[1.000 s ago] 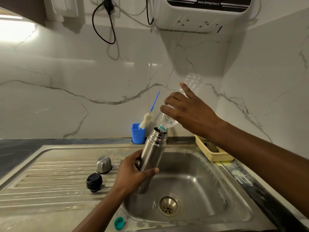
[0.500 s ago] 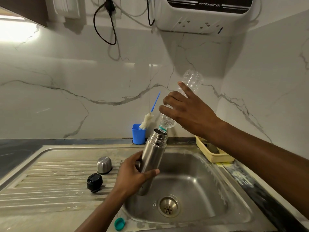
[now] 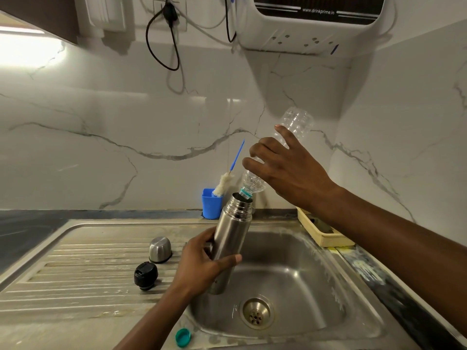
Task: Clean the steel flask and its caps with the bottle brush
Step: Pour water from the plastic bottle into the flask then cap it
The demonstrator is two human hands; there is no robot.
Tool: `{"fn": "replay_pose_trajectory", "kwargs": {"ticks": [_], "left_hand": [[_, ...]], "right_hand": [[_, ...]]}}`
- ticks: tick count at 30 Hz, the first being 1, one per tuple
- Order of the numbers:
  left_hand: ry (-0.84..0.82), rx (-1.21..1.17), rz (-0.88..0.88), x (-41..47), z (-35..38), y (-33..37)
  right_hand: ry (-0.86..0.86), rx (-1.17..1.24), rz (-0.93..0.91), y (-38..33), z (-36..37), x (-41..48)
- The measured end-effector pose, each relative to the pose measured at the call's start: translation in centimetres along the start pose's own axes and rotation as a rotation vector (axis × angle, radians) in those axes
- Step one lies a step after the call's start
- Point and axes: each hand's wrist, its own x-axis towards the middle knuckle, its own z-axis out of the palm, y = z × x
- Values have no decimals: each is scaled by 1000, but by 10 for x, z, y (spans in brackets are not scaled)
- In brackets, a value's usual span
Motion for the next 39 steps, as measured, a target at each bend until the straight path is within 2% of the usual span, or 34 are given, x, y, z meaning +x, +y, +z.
{"fn": "replay_pose_trajectory", "kwargs": {"ticks": [3,7,10,15,22,30,39], "left_hand": [[8,-33,-9,-1,-2,0],[34,-93,-27,-6,-11,0],[58,-128,-39,-13,-26,1],[117,-184,-73,-30,-63,3],[211,-222,-141,-59,-130,-3],[336,-229,-223,-87,-185,-30],[398,-225,-296,-100,-190,-63]], "right_hand": [[-5,53,66,-2,-1,0],[-42,224,257,-10,-1,-3],[-112,524,427,-24,-5,-5],[-128,939,616,-61,-7,-4],[-108,1286,692,-122,-11,3],[-161,1441,727,-173,-16,5],[-170,1467,678,-191,-25,8]]}}
